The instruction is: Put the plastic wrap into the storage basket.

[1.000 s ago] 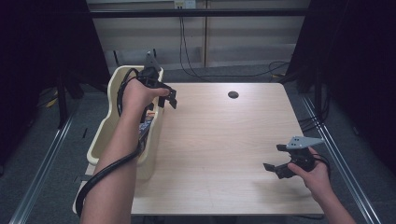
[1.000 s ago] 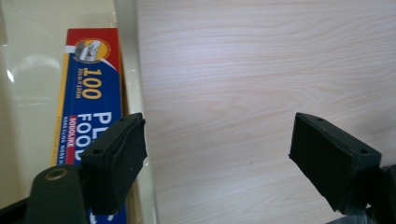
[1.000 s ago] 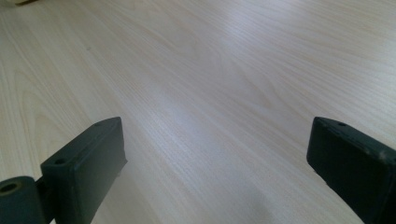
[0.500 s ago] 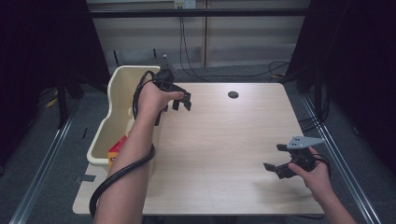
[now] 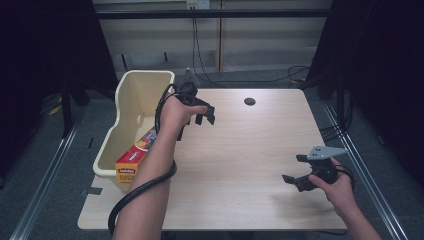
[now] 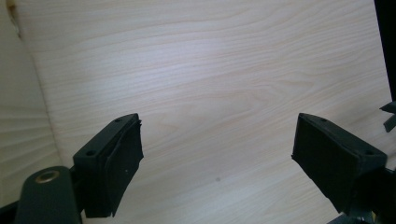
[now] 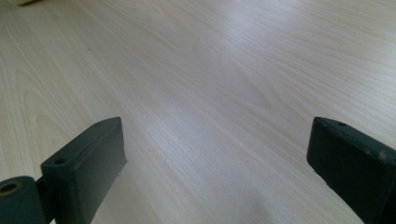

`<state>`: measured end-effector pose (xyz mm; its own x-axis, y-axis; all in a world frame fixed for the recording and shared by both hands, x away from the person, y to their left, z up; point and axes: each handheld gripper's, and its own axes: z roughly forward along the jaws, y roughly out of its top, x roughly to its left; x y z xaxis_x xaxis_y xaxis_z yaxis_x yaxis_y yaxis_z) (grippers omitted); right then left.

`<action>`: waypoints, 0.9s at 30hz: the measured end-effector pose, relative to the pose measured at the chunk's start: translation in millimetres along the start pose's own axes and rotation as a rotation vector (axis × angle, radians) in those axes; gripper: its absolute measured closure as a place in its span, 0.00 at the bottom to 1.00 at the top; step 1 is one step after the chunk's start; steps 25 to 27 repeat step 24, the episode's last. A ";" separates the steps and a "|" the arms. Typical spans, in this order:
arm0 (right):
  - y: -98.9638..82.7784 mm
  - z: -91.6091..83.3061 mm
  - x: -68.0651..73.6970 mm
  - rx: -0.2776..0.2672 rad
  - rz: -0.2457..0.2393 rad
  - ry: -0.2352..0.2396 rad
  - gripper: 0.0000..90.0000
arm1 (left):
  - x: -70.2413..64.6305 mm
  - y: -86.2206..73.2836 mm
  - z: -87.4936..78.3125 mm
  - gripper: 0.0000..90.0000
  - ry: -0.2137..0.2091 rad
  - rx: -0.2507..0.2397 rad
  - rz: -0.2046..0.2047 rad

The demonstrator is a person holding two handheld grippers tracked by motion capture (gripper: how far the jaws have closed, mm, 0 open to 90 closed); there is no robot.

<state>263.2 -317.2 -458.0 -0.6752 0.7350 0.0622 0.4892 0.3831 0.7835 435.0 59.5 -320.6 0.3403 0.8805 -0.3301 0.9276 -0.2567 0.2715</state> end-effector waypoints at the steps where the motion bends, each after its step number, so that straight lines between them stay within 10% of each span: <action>1: 0.0 0.0 0.0 0.000 0.000 -0.001 0.04 | -0.3 0.1 1.6 0.17 -0.001 0.001 0.005; 27: -3.1 3.6 0.0 0.015 -0.005 -0.007 0.04 | -18.8 -10.3 35.0 0.18 -0.032 -0.005 0.065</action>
